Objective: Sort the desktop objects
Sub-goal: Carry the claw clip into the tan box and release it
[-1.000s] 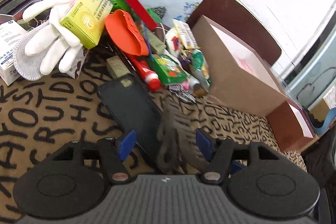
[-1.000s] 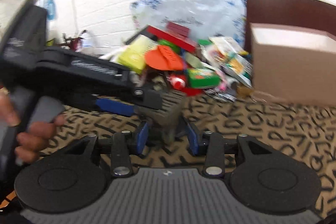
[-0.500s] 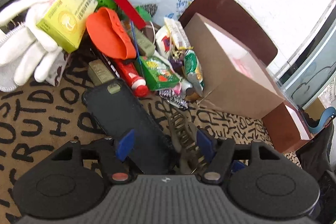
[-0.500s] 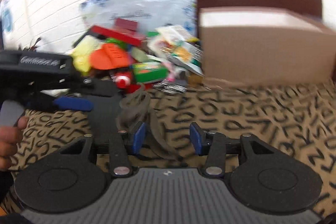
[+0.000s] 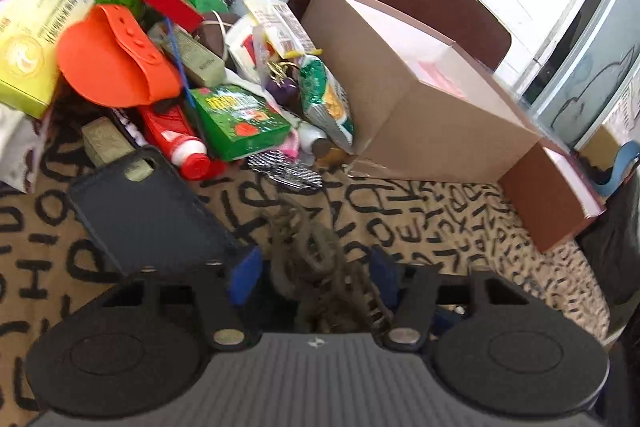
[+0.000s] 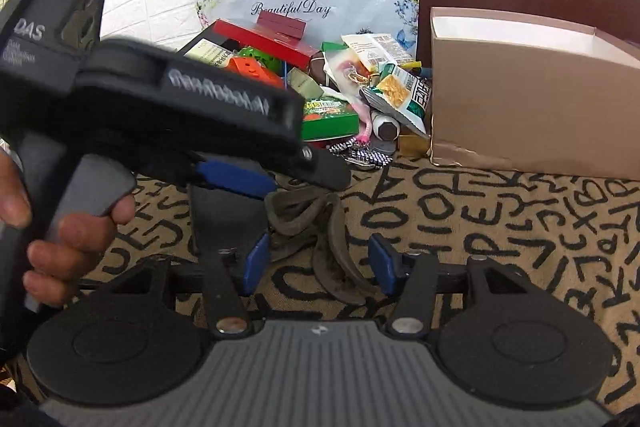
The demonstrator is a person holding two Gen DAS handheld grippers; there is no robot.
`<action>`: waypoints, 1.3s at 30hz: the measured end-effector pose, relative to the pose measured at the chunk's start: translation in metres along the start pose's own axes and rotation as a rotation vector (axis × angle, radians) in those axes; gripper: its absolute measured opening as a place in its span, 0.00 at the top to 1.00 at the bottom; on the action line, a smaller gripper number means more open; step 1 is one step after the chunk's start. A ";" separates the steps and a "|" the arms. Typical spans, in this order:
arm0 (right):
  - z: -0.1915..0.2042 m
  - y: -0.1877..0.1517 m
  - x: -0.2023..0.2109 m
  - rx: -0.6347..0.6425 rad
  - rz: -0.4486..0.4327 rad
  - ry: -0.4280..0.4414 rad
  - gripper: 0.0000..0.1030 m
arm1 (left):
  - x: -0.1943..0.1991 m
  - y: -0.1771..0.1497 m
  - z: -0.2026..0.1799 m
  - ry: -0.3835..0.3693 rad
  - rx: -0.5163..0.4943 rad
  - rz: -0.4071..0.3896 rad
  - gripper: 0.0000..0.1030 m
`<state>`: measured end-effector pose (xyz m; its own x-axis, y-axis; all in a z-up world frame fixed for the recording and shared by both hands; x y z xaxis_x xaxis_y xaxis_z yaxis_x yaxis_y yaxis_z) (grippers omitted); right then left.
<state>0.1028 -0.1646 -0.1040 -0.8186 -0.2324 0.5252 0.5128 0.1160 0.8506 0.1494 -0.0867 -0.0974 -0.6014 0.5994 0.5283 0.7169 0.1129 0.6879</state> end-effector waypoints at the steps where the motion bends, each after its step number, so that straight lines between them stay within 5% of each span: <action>1: 0.001 0.000 -0.001 0.000 -0.002 0.009 0.48 | 0.000 -0.001 0.002 -0.010 0.016 0.001 0.48; 4: 0.004 0.000 -0.006 0.010 -0.001 0.026 0.48 | 0.000 -0.001 0.005 -0.012 0.056 0.000 0.47; 16: 0.003 0.009 0.018 0.006 -0.039 0.022 0.56 | 0.018 0.007 -0.035 -0.050 -0.054 -0.064 0.53; 29: -0.054 0.124 0.033 0.044 -0.264 -0.081 0.56 | 0.004 0.129 -0.107 -0.145 -0.212 -0.276 0.53; 39: -0.100 0.171 -0.051 0.029 -0.140 -0.061 0.57 | -0.089 0.197 -0.073 -0.150 -0.062 -0.205 0.54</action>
<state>0.2582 -0.2291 0.0123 -0.8961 -0.1892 0.4014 0.3858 0.1148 0.9154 0.3182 -0.1758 0.0277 -0.6698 0.6799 0.2983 0.5598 0.1985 0.8045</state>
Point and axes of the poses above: each gripper's, at about its wrist camera, not at the fingertips, and x roughly against the way its jaws point, z to its left, y to its top, the point moved 10 cm from there along -x, roughly the way its jaws point, and after that the axes turned 10 degrees about -y, right-handed, at the moved point
